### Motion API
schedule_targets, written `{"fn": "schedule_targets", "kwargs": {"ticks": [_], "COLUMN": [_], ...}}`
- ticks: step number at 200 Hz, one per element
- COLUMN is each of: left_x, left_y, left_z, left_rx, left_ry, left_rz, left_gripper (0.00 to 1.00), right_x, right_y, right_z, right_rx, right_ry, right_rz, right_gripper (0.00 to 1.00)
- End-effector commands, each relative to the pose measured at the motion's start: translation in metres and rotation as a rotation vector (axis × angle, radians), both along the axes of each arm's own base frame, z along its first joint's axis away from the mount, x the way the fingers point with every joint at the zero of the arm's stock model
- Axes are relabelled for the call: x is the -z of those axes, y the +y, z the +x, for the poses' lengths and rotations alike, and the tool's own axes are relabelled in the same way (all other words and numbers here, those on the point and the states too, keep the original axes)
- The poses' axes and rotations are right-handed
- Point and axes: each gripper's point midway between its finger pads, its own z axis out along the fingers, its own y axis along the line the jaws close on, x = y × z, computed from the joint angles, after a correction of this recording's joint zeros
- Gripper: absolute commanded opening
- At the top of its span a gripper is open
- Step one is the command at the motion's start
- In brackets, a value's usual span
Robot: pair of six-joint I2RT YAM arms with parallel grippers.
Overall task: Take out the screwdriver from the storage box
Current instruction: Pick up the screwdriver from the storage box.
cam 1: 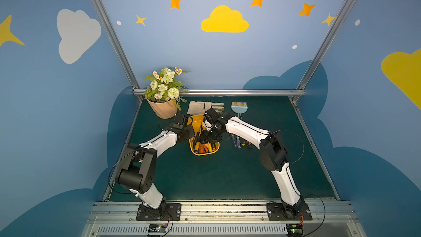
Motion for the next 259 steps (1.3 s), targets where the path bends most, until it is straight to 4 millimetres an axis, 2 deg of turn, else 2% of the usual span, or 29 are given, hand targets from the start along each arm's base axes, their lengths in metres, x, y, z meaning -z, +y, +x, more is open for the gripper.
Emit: {"fn": "schedule_targets", "kwargs": {"ticks": [1,57,104,132,155,183,209,236,259], "left_x": [-0.036,-0.036,-0.035,-0.034,-0.032,-0.029,-0.028,-0.027,-0.028], "left_y": [-0.009,-0.007,-0.004,-0.004,-0.004,-0.004,-0.004,-0.004,-0.002], "left_z": [0.016,0.011,0.01,0.01,0.01,0.01,0.011,0.012,0.013], "left_rx": [0.002,-0.002,-0.013,-0.016,-0.018,-0.021,-0.024,-0.026,-0.033], "left_ry": [-0.112,-0.109,-0.104,-0.1,-0.093,-0.085,-0.082,-0.074,-0.074], "left_rz": [-0.076,-0.065,-0.059,-0.061,-0.059,-0.058,-0.06,-0.061,-0.052], "left_gripper": [0.02,0.02,0.02,0.02,0.02,0.02,0.03,0.02,0.02], "right_x": [-0.006,0.024,0.05,0.053,0.049,0.046,0.06,0.073,0.067], "right_y": [0.017,0.017,-0.004,-0.011,-0.007,0.007,0.002,-0.008,-0.009], "right_z": [0.001,-0.009,-0.016,-0.017,-0.017,-0.026,-0.032,-0.037,-0.035], "right_rx": [0.002,-0.011,0.004,0.012,-0.001,-0.068,-0.096,-0.091,-0.08], "right_ry": [0.002,0.081,0.109,0.107,0.103,0.136,0.156,0.194,0.179], "right_rz": [0.047,-0.019,-0.172,-0.198,-0.181,-0.134,-0.215,-0.264,-0.241], "right_gripper": [0.54,0.54,0.44,0.38,0.33,0.41,0.43,0.34,0.24]}}
